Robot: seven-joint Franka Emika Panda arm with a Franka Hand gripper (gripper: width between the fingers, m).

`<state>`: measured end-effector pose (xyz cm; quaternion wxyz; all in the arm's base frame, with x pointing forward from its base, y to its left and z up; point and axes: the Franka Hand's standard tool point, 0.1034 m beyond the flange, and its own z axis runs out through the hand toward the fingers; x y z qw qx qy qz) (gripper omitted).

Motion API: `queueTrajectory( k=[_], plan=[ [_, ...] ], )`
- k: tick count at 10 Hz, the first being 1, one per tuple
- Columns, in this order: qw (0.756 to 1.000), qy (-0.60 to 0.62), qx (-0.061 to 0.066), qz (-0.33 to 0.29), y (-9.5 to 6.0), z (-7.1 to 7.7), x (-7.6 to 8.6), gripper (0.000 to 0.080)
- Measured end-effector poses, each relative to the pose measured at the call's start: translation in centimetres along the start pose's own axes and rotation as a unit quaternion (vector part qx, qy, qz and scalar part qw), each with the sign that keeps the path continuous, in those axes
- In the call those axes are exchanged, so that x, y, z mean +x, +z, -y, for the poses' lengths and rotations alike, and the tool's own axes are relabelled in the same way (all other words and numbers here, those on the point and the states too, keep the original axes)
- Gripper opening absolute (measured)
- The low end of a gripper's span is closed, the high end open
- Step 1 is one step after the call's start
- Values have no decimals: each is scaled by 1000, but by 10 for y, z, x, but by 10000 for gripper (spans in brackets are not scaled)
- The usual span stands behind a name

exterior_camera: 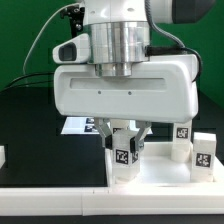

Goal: Assemble square table

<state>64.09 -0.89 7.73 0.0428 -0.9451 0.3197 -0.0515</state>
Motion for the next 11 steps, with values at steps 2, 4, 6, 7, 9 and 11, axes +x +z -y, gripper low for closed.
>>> queueTrajectory(
  k=[2,4,6,7,9,11],
  plan=[
    [988,154,6,4,1,-4,0,285],
    [949,314,17,19,1,-9,1,286],
    [935,354,16,19,1,-9,-1,286],
    [938,347,15,19,1,-10,0,286],
    [960,279,4,21,0,-7,-3,528],
    [997,79,4,20,-5,5,-8,623]
  ],
)
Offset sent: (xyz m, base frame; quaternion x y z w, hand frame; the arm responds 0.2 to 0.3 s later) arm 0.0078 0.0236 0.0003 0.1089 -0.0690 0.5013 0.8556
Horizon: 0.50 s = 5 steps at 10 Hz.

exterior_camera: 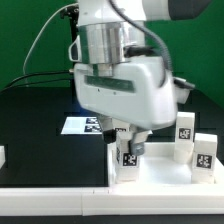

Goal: Assemble square table

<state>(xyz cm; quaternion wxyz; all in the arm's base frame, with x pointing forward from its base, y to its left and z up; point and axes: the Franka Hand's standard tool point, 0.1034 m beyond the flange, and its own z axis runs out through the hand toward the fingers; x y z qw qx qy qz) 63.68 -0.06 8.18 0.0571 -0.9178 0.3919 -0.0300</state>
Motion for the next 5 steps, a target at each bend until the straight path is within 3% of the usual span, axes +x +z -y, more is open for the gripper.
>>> queueTrajectory(
  k=[3,4,5],
  plan=[
    [994,-110,-3,1,1,-1,0,648],
    [984,-180,-8,0,2,-2,0,648],
    [955,-295,-17,3,4,-5,1,649]
  ],
)
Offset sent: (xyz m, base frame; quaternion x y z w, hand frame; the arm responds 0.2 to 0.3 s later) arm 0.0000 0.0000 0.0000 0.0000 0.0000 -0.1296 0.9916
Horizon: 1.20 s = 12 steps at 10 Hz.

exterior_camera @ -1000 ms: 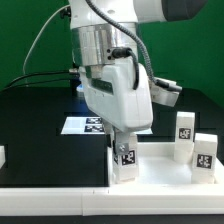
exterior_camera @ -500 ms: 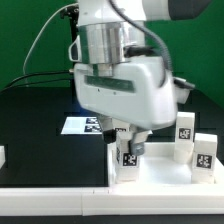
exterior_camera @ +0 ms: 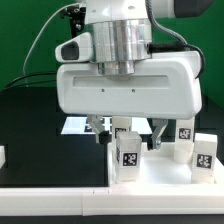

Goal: Assemble square table

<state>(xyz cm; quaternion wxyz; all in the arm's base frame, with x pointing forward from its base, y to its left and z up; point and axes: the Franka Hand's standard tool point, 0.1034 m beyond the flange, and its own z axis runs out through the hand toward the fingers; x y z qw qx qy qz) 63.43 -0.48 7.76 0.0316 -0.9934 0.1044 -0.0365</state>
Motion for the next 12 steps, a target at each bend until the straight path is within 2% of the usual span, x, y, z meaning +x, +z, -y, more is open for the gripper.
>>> queueTrajectory(
  k=[1,3,5,6,7,9,11,12],
  plan=[
    [998,-61,2,13,2,-1,-2,649],
    [998,-58,2,13,3,1,-3,649],
    [999,-30,2,14,3,0,-3,387],
    [1000,5,1,14,3,0,-3,387],
    [999,39,1,14,3,0,-3,282],
    [993,118,-1,14,3,2,-3,282],
    [976,218,-4,13,4,2,-3,282],
    [962,274,-1,13,4,2,-3,282]
  ],
)
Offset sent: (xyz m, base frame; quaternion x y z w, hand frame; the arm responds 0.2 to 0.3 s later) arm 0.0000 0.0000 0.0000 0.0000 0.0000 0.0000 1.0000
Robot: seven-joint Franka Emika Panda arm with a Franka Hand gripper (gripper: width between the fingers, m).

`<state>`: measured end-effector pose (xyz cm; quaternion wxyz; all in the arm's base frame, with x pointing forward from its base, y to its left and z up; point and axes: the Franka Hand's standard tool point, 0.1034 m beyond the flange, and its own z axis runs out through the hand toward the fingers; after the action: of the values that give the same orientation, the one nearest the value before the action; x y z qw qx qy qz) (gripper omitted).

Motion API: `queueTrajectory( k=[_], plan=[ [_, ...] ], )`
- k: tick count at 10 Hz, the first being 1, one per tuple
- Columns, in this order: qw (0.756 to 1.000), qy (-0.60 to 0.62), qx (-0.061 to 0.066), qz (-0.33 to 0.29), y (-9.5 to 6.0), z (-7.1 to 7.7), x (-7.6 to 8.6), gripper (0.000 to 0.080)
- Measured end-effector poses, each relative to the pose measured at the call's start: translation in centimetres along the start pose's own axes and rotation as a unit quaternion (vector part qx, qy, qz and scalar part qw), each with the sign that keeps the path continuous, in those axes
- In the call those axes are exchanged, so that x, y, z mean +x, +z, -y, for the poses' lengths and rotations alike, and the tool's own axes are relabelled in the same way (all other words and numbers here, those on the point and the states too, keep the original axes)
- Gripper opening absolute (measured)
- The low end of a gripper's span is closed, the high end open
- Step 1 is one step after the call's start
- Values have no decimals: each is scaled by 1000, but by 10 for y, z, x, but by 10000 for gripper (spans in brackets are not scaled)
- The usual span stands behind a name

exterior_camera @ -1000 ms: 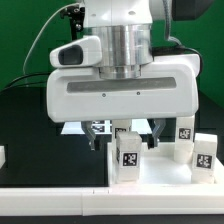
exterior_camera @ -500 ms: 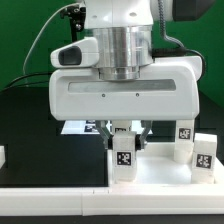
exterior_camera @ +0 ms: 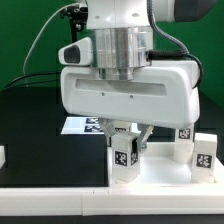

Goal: Assemble square table

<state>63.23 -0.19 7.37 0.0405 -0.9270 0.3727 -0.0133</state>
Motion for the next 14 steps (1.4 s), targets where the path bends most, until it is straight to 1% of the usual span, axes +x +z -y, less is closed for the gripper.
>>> queueTrajectory(
  k=[1,2,3,4,5,6,7,8,9,10,11,12,14],
  plan=[
    [997,81,2,1,0,0,0,282],
    [989,147,6,3,-1,0,1,284],
    [974,225,17,2,1,1,0,284],
    [952,305,28,-4,2,3,-2,284],
    [934,354,42,-7,2,2,-3,284],
    [929,369,43,-6,2,2,-3,284],
    [932,361,42,-7,2,2,-3,363],
    [946,323,39,-7,2,1,-3,363],
    [965,260,32,1,0,0,-4,524],
    [985,171,31,1,-2,2,-3,524],
    [998,60,26,2,-2,2,-3,621],
    [1000,-10,21,13,-1,0,-6,644],
    [997,-75,21,11,-1,0,-5,648]
  ],
)
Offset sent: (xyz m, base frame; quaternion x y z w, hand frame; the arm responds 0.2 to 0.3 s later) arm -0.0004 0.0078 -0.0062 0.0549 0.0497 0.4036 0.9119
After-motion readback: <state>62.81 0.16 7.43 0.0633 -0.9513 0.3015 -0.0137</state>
